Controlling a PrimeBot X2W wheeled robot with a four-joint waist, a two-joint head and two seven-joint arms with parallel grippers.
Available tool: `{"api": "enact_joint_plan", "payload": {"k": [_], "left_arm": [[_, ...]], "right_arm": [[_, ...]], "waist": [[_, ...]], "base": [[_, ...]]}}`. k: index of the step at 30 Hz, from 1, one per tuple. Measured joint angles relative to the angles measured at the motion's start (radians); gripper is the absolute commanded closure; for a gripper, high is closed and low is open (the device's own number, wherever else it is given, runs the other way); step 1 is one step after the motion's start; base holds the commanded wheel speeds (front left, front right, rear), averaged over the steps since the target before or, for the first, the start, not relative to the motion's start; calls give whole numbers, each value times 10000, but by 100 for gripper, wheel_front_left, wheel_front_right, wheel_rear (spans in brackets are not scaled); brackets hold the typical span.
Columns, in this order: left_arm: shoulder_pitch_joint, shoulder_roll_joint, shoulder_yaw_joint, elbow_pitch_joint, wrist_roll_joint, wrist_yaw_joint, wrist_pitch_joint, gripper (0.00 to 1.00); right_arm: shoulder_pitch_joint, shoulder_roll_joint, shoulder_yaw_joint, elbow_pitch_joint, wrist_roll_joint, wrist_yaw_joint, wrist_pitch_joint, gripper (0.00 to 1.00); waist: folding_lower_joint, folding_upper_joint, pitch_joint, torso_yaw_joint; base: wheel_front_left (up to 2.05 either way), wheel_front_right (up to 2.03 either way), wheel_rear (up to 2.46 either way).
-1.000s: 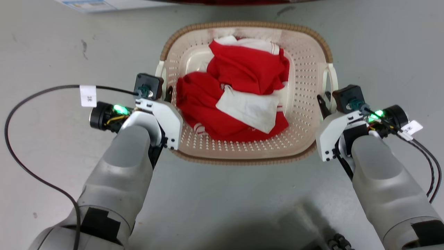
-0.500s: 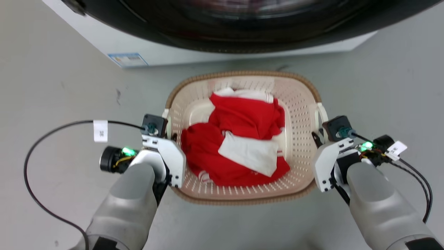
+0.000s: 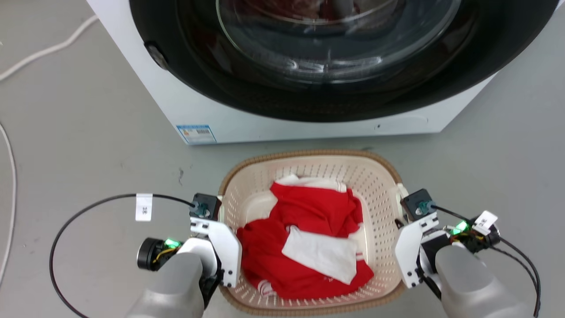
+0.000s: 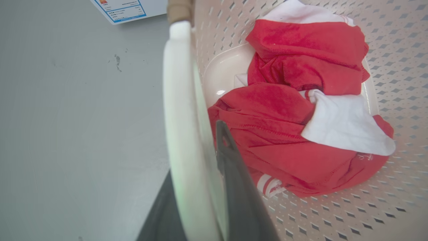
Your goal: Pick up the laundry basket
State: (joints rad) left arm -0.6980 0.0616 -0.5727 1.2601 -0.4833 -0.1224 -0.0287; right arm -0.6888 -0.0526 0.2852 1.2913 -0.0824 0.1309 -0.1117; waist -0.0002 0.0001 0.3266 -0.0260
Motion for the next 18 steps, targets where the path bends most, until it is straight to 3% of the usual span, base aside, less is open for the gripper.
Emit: {"api": "enact_joint_plan", "payload": {"k": [18], "left_arm": [[1257, 360, -1310, -257, -1574, 2, 986, 100]], "right_arm": [[1122, 0, 2470, -4, 2253, 0, 1216, 100]], "waist": [[0, 0, -2097, 46]], "base": [[0, 0, 0]]}}
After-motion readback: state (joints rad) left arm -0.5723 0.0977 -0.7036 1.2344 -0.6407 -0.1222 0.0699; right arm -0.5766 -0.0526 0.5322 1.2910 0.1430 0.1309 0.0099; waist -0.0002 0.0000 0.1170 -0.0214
